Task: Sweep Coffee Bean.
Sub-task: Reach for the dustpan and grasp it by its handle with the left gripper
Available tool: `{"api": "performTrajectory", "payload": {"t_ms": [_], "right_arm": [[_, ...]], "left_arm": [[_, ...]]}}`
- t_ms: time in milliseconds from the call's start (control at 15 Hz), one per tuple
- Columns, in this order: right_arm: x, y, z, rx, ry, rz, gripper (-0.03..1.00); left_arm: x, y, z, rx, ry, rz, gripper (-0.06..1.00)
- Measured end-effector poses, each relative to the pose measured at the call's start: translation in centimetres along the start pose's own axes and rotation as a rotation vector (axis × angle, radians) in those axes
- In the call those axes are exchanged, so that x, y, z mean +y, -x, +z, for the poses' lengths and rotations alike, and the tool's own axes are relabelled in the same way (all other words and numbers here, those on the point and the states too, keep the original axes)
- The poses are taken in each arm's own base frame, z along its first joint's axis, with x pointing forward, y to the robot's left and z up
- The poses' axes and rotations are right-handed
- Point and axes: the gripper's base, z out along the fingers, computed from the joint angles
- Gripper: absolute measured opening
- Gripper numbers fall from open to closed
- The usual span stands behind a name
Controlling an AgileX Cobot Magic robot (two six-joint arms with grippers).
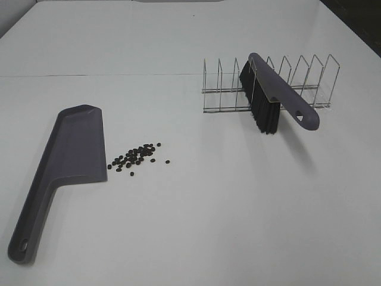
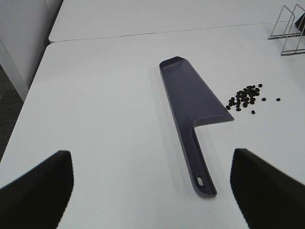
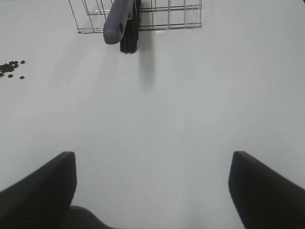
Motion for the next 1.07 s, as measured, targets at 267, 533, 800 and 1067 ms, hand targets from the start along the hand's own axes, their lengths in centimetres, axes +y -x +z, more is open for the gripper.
{"api": "performTrajectory", "payload": {"t_ms": [267, 533, 800, 1067], "right_arm": [[0.0, 0.0, 0.0, 0.0, 0.0, -0.004, 0.82], [0.0, 0.0, 0.0, 0.0, 0.0, -0.004, 0.79], [0.0, 0.0, 0.0, 0.0, 0.0, -0.004, 0.79], [0.0, 0.0, 0.0, 0.0, 0.0, -0.004, 0.79]], "left_arm": [[0.0, 0.0, 0.0, 0.0, 0.0, -0.002, 0.82], [0.0, 0.0, 0.0, 0.0, 0.0, -0.004, 0.81], [0.0, 0.0, 0.0, 0.0, 0.0, -0.004, 0.81], [0.0, 0.0, 0.0, 0.0, 0.0, -0.004, 0.81]]}}
